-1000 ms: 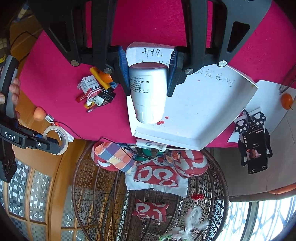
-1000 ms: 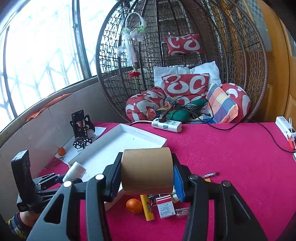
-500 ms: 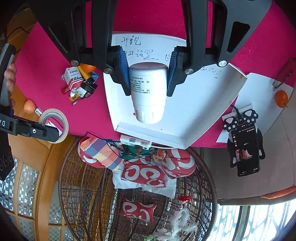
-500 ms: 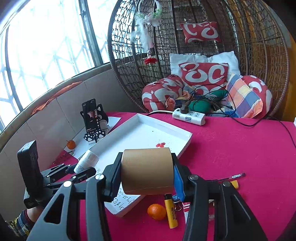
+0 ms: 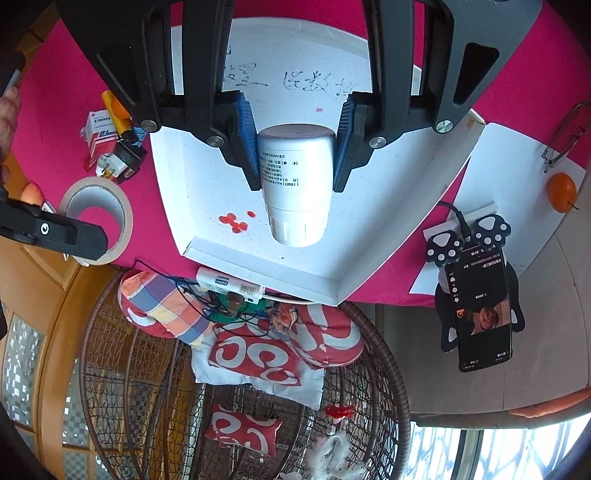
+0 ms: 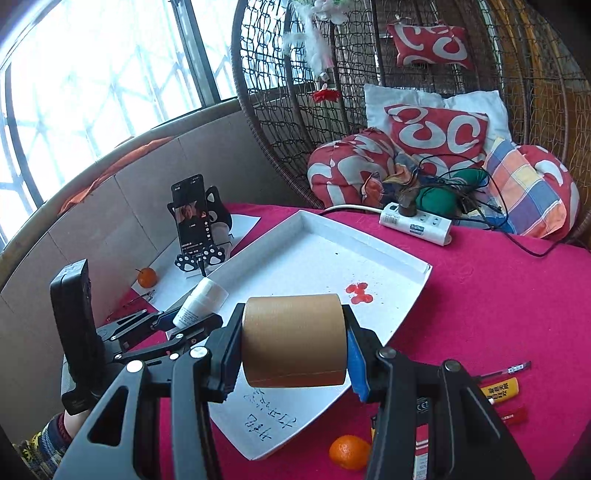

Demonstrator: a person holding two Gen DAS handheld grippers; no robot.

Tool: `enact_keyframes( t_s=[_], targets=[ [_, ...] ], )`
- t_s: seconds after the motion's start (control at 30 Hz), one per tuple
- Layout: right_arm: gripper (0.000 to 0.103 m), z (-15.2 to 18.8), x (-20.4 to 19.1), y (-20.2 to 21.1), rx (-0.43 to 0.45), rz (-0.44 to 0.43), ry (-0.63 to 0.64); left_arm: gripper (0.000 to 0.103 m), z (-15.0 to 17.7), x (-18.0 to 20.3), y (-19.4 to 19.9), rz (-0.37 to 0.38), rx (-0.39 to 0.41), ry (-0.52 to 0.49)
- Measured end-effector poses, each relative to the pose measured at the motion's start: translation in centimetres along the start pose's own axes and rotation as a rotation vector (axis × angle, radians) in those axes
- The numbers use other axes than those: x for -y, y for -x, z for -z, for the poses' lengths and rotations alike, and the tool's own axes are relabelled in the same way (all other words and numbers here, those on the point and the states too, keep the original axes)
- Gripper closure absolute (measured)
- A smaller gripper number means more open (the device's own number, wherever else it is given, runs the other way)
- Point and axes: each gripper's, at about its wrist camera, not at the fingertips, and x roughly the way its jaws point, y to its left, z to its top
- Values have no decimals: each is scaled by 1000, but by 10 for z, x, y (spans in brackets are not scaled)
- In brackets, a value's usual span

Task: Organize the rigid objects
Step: 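Carry the pill bottle and tape roll over the white tray with both grippers, then lower both items into the white tray and open both grippers, then move both grippers back toward the scattered items on the table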

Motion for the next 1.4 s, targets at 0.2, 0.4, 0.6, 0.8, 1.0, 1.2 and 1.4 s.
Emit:
enact_keyframes(
  t_s=[0.2,0.4,0.6,0.8,1.0,1.2,1.4],
  targets=[
    [55,7,-7,-41,-73,16,14,67,-2,-2,-16,-4,-22,29],
    [55,15,-10,-71,-132,28,12,67,-4,-9,-27,-21,-41,43],
    [55,16,-12,-85,-143,47,20,67,-5,-16,-36,-40,-54,54],
    [54,17,-9,-91,-143,62,16,66,-7,-17,-43,-47,-69,76],
    [24,14,-8,-71,-56,97,3,2,-7,-19,-29,-76,-4,76],
    [0,14,8,-33,51,72,-60,0,1,-19,-4,-52,41,119],
    [0,23,15,11,153,84,-87,0,13,-4,21,8,89,129]
  ],
)
